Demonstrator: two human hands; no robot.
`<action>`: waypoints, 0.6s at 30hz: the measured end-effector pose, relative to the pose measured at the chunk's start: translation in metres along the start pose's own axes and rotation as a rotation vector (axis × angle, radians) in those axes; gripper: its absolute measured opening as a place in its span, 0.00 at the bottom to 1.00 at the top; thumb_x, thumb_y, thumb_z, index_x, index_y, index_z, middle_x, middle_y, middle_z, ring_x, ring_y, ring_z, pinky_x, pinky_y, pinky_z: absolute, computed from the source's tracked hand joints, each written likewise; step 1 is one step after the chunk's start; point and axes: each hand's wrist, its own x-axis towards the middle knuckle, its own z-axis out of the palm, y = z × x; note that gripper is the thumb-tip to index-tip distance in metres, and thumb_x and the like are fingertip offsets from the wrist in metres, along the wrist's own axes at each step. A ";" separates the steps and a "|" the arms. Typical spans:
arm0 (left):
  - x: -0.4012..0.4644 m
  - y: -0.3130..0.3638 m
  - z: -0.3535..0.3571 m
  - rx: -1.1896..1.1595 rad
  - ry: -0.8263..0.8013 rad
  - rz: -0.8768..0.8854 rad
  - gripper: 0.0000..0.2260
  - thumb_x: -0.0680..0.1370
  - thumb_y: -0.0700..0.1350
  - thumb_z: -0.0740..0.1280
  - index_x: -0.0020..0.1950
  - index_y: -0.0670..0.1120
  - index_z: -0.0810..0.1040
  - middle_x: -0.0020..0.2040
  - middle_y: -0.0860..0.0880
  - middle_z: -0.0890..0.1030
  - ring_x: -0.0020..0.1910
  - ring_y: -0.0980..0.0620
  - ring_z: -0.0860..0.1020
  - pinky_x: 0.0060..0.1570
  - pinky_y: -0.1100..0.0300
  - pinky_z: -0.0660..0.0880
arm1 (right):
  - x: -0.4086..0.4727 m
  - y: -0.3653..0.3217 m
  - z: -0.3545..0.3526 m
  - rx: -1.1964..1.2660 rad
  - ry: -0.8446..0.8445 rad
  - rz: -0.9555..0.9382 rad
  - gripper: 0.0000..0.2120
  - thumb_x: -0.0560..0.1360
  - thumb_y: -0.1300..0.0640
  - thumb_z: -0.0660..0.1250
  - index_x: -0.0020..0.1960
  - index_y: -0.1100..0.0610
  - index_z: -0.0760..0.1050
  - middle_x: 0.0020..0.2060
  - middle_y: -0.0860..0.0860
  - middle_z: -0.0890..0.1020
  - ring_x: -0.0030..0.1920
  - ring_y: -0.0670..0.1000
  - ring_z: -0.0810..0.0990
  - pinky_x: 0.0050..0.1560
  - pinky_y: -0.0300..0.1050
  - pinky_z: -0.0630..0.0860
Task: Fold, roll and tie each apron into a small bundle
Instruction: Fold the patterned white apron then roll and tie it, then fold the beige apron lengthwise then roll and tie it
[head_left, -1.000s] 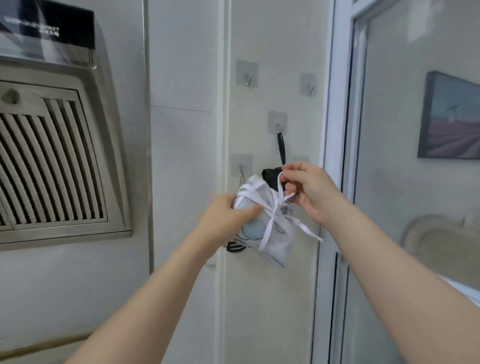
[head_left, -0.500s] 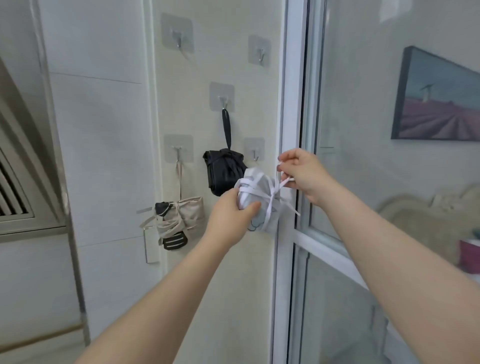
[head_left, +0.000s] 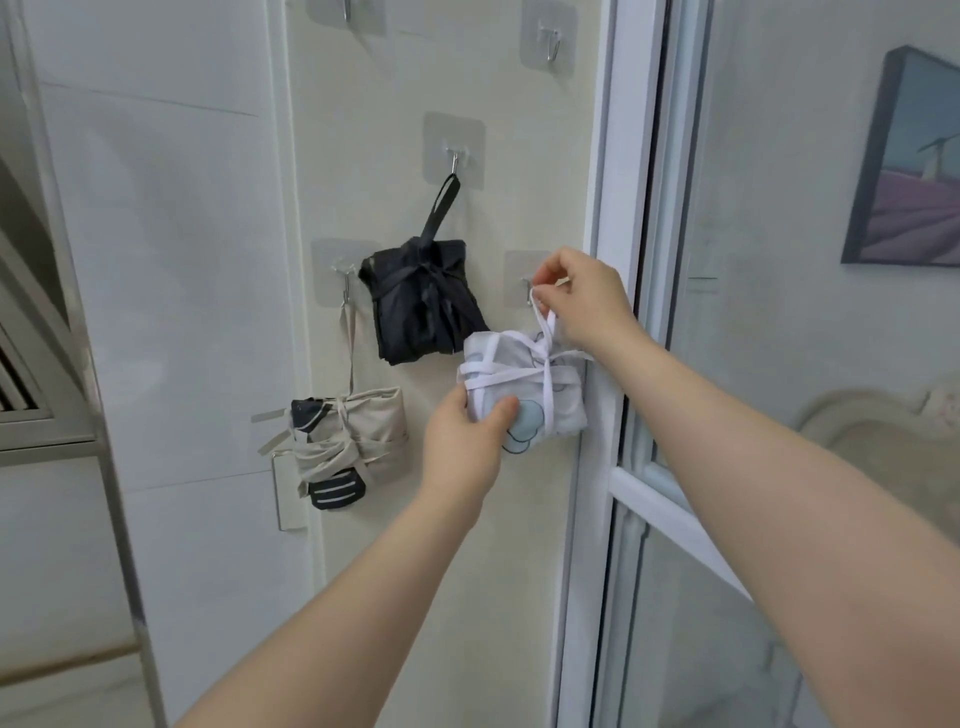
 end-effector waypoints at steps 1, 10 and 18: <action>0.004 -0.001 -0.004 0.011 0.007 0.002 0.03 0.76 0.43 0.67 0.47 0.52 0.77 0.42 0.54 0.81 0.40 0.57 0.78 0.36 0.66 0.72 | 0.002 0.001 0.003 0.007 -0.017 0.001 0.06 0.74 0.66 0.64 0.44 0.56 0.74 0.32 0.46 0.77 0.34 0.45 0.76 0.33 0.24 0.68; 0.023 -0.009 -0.015 0.117 0.010 0.015 0.06 0.75 0.42 0.68 0.51 0.47 0.77 0.45 0.50 0.82 0.44 0.54 0.79 0.43 0.62 0.74 | -0.001 0.018 0.013 0.090 0.076 0.141 0.09 0.76 0.58 0.66 0.37 0.54 0.74 0.31 0.46 0.79 0.37 0.49 0.79 0.44 0.44 0.76; 0.016 -0.017 -0.024 0.248 0.010 -0.021 0.13 0.73 0.49 0.70 0.53 0.44 0.75 0.48 0.50 0.80 0.48 0.51 0.78 0.47 0.58 0.74 | -0.041 0.034 0.046 -0.342 0.059 0.087 0.14 0.79 0.59 0.57 0.41 0.60 0.78 0.42 0.52 0.74 0.43 0.55 0.76 0.42 0.50 0.73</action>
